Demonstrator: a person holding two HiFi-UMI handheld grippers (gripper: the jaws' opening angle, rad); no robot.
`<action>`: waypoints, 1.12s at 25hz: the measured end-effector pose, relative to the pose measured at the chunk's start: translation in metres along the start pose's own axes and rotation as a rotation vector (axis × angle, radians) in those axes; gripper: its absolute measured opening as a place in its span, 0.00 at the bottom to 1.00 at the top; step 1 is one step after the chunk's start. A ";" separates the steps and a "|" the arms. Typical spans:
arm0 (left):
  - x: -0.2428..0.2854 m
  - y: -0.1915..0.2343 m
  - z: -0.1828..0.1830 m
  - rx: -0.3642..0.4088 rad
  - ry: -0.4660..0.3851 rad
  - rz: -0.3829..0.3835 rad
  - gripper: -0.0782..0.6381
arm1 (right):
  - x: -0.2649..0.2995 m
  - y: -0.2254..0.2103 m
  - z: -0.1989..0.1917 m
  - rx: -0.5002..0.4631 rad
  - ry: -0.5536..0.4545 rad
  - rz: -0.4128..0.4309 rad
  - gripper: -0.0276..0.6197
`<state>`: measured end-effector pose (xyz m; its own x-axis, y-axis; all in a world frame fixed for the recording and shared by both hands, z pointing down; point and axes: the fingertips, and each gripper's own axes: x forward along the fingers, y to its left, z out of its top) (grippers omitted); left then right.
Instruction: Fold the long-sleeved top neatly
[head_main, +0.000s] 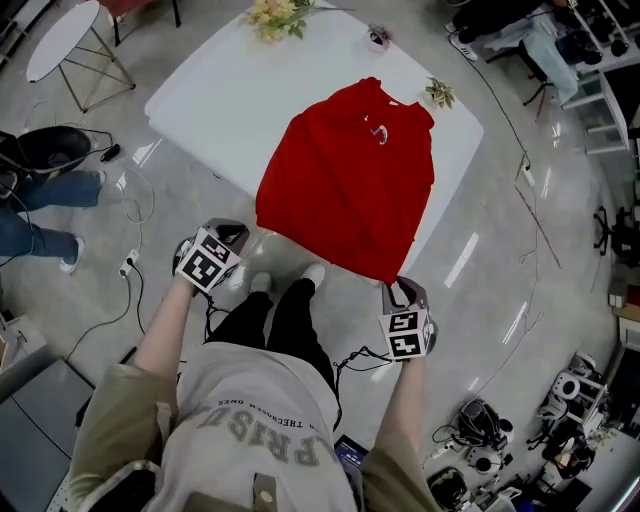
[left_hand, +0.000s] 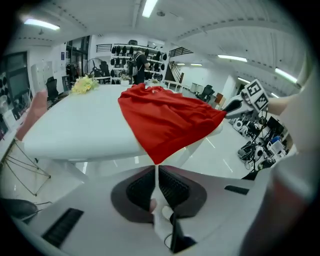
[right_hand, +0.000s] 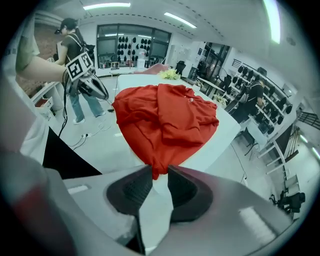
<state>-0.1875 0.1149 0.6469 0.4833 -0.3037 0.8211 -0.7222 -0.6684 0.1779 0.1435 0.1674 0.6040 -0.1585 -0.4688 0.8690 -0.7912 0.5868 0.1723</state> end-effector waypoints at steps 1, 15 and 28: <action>0.008 0.002 -0.005 -0.005 0.015 -0.014 0.16 | -0.001 0.000 0.003 0.005 -0.003 -0.002 0.19; 0.037 -0.007 0.027 0.080 -0.026 -0.125 0.14 | -0.004 0.003 0.007 0.023 -0.014 -0.007 0.19; -0.044 -0.036 0.033 0.100 -0.039 -0.232 0.14 | -0.051 0.025 -0.003 0.172 -0.026 0.181 0.19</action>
<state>-0.1668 0.1302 0.5864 0.6504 -0.1586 0.7428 -0.5378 -0.7867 0.3030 0.1337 0.2082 0.5656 -0.3203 -0.3841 0.8659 -0.8367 0.5433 -0.0685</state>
